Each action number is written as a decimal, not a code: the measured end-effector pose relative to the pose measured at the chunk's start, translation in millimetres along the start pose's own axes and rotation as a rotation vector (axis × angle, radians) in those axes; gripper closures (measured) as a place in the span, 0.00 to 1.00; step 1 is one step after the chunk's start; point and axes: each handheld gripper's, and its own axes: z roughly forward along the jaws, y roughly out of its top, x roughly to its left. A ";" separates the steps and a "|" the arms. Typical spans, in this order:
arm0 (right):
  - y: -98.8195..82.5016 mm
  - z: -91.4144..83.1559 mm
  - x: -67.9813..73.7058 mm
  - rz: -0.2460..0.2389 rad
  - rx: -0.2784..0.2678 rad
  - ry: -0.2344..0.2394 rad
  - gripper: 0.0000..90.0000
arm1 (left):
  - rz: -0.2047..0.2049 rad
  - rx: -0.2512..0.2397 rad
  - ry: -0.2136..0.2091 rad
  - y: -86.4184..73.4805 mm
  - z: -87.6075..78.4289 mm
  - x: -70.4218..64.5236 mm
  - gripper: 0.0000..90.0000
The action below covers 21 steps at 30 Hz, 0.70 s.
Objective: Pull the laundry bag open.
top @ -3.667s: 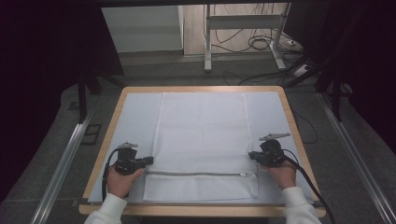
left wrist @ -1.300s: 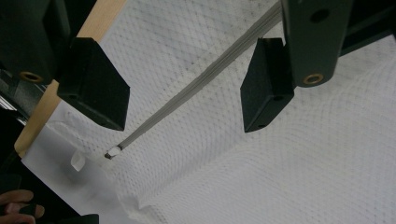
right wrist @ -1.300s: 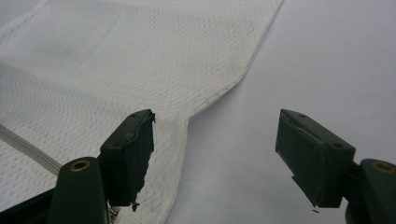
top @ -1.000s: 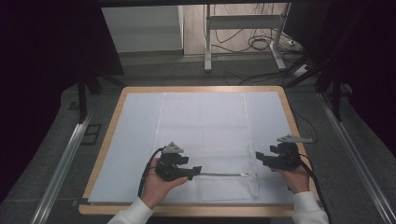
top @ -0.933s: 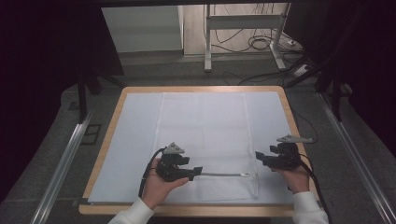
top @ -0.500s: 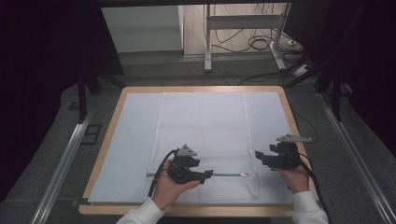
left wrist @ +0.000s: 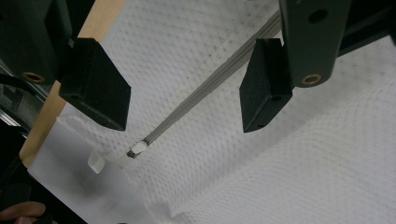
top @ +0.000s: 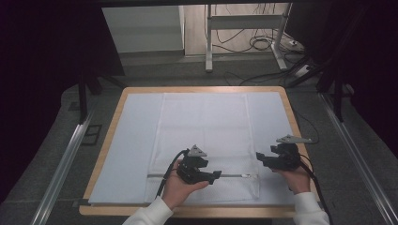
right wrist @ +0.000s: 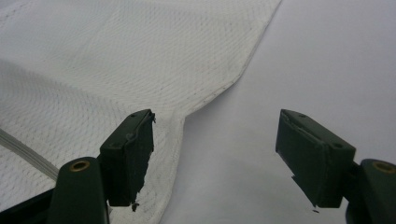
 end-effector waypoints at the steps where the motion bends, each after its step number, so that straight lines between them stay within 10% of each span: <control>1: -0.2 0.2 0.1 -0.001 0.001 0.000 0.30 | 0.005 0.004 -0.004 1.0 2.1 -1.1 0.37; 21: -1.2 -0.4 -2.1 0.004 0.009 -0.013 0.30 | -0.001 0.021 -0.023 11.7 31.3 -11.7 0.37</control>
